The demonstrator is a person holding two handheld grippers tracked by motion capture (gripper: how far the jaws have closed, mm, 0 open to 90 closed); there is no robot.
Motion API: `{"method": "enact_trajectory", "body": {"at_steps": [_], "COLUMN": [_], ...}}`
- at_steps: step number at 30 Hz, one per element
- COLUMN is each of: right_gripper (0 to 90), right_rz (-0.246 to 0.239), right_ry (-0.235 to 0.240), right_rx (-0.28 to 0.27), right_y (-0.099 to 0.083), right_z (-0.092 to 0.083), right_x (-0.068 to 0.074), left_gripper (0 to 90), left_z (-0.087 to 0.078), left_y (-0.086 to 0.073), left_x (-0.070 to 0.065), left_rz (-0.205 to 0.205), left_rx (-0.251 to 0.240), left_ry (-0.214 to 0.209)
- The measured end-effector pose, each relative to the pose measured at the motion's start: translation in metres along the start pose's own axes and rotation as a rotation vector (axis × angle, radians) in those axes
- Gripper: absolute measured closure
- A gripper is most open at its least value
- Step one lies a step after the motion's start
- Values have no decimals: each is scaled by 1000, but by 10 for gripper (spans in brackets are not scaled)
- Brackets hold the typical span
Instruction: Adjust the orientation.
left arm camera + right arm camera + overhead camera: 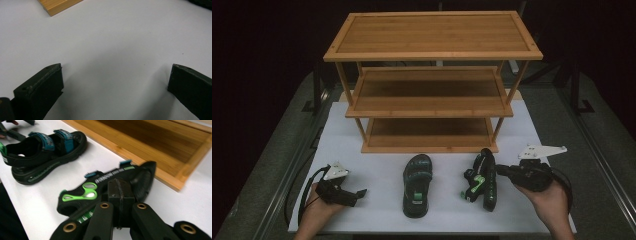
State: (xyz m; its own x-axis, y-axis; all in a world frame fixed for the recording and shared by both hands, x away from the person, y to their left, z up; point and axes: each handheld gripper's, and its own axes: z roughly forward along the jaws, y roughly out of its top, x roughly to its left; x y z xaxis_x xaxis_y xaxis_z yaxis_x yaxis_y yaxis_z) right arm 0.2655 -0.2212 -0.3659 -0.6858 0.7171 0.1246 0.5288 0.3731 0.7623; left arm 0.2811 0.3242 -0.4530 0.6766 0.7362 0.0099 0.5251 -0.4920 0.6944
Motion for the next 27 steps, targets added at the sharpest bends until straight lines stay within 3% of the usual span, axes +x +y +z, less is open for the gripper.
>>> {"method": "enact_trajectory", "body": {"at_steps": [11,27], "right_gripper": [896,897], "right_rz": [-40,-21], "right_ry": [2,-4], "right_rx": [49,34], "right_y": [0,-7], "right_z": [21,12], "right_x": [10,4], "left_gripper": [0,0], "left_z": [0,0], "left_y": [0,0], "left_x": [0,0], "left_rz": [-1,-1], "left_rx": [0,1], "left_ry": [0,0]}}
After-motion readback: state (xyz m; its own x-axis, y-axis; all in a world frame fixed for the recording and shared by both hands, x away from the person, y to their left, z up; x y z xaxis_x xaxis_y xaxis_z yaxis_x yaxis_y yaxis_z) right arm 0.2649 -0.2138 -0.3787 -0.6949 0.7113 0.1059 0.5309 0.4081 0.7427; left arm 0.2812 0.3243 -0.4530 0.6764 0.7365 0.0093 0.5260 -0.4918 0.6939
